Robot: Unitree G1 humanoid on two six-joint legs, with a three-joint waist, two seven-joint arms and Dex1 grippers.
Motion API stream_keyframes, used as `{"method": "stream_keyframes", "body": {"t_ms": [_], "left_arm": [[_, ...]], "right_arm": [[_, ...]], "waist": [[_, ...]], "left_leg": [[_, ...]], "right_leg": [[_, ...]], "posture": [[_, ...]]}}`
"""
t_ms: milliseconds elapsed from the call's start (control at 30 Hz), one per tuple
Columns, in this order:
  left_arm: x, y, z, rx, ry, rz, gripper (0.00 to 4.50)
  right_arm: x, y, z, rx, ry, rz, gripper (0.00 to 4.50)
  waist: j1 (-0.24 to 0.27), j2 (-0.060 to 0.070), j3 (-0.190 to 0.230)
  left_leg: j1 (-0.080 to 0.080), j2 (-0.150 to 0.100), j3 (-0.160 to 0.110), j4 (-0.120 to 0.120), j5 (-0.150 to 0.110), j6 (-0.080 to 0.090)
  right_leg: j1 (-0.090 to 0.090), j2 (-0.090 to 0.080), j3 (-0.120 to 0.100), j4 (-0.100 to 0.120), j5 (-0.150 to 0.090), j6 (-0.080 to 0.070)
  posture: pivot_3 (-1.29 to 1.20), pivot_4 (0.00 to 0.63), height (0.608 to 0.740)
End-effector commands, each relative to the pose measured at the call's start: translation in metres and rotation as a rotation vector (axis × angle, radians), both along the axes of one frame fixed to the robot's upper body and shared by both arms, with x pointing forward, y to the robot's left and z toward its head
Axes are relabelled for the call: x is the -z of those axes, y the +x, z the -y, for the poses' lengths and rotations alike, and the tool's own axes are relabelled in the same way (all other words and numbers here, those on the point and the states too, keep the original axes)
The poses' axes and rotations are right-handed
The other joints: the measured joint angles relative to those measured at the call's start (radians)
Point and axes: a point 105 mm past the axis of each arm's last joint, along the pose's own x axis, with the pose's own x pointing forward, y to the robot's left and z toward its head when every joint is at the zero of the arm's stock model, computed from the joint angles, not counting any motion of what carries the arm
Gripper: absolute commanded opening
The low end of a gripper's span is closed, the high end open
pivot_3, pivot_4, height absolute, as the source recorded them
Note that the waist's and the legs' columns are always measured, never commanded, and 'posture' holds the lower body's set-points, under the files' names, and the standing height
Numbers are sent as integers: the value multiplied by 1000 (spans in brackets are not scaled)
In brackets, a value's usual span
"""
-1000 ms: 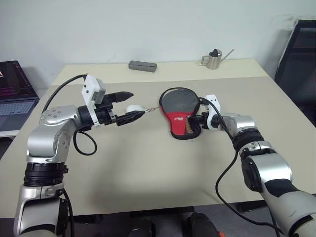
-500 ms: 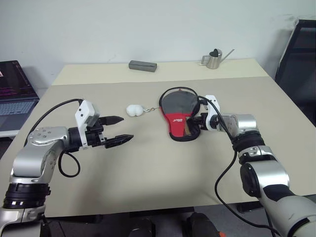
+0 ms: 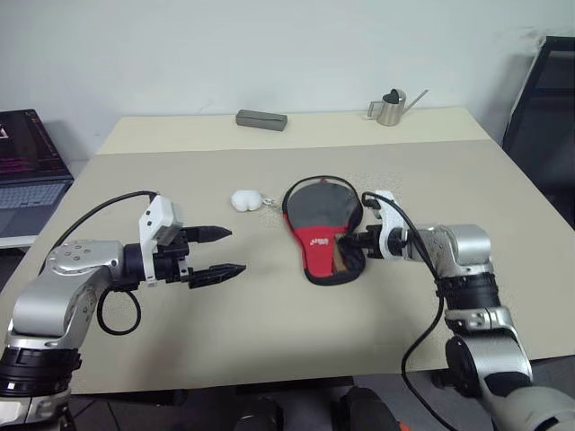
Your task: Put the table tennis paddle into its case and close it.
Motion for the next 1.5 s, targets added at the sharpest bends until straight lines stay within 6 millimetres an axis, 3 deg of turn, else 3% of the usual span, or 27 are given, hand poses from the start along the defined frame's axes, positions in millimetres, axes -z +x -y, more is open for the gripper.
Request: {"method": "stream_keyframes", "body": {"t_ms": [33,267,467,600,767,1200,1500], "left_arm": [[-10,-7,6,50,0,29,4500],[-9,-13,12,90,0,11,4500],[-10,-13,13,91,-1,8,4500],[-1,-33,31,203,-1,-71,4500],[0,-37,35,228,1,-91,4500],[1,-34,42,257,-6,-97,4500],[3,-35,44,263,-10,-96,4500]], "right_arm": [[-1,-24,-12,-53,24,-21,33],[3,-48,-16,-39,42,-70,33],[3,-51,-16,-30,43,-77,33],[18,-92,-28,68,166,-64,33],[25,-114,-24,122,176,-71,33],[22,-122,-14,140,166,-107,33],[18,-133,-17,132,178,-163,33]], "waist": [[1,0,0],[2,0,0],[3,0,0],[12,-1,-4],[13,-1,-4],[27,-1,-4],[27,-1,-4]], "left_leg": [[0,0,0,0,0,0],[0,0,0,0,0,0],[0,0,0,0,0,0],[0,3,-1,-5,0,0],[2,4,2,-8,0,-1],[5,7,2,-10,0,-1],[4,7,2,-10,0,-1]], "right_leg": [[0,0,0,0,0,0],[0,0,0,0,0,0],[0,0,0,0,0,0],[0,0,-3,-2,-1,-1],[-2,1,-1,-2,-2,-2],[1,4,-3,-2,-1,-5],[1,4,-3,-2,-1,-5]], "posture": [[0,150,740],[0,150,740],[0,150,740],[0,150,740],[0,150,740],[0,150,740],[0,150,740]]}}
